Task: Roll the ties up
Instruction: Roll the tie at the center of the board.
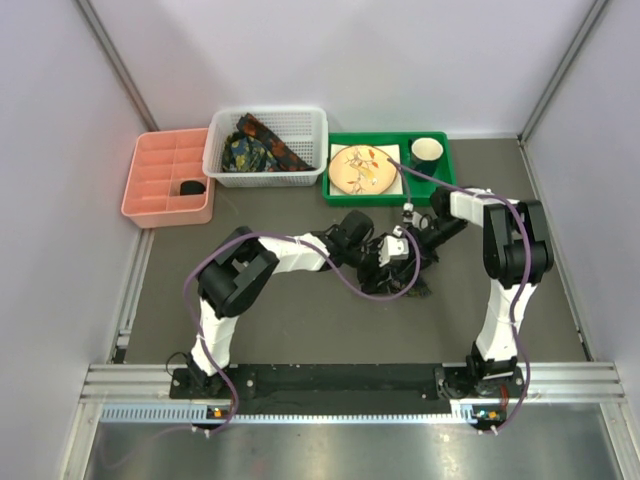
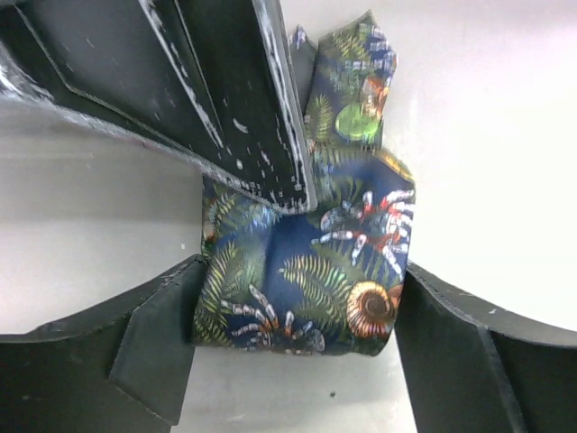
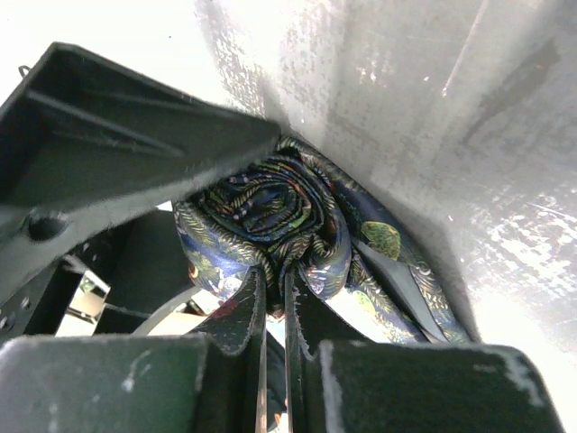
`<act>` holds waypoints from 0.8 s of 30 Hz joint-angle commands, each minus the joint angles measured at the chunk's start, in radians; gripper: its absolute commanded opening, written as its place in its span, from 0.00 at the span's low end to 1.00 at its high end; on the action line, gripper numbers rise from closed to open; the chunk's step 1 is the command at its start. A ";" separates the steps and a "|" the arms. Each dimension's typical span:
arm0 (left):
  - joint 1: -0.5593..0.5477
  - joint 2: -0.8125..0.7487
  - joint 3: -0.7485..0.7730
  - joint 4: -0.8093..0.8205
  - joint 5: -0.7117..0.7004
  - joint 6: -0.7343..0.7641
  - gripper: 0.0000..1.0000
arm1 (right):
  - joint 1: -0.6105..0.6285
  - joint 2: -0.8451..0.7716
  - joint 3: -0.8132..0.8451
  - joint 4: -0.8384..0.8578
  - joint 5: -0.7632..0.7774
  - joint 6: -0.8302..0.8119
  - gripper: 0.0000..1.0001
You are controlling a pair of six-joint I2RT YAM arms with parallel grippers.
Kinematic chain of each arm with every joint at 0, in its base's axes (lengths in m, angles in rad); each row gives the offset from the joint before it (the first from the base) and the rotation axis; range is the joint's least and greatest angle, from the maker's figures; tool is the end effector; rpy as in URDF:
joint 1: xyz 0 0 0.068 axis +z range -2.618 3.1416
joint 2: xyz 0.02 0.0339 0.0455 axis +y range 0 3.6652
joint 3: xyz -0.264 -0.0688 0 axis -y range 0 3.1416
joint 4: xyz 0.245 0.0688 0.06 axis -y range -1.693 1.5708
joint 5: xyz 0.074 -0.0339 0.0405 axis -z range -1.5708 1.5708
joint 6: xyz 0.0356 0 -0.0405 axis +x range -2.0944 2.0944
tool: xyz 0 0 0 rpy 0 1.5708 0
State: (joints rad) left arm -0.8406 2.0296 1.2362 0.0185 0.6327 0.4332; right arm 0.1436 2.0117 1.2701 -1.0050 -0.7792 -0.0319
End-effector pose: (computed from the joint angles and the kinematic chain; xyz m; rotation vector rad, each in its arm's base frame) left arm 0.2677 -0.3306 0.1458 1.6382 1.6771 -0.9421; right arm 0.3294 0.0729 0.1332 0.1404 -2.7187 -1.1019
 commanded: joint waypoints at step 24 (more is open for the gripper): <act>-0.104 0.135 0.175 -0.439 -0.361 0.168 0.05 | -0.219 -0.113 -0.021 -0.070 0.086 -0.109 0.99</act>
State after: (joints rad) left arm -0.9382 2.0727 1.4216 -0.2531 0.3740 0.5552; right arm -0.0475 1.9484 1.2774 -1.0592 -0.7078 -0.0940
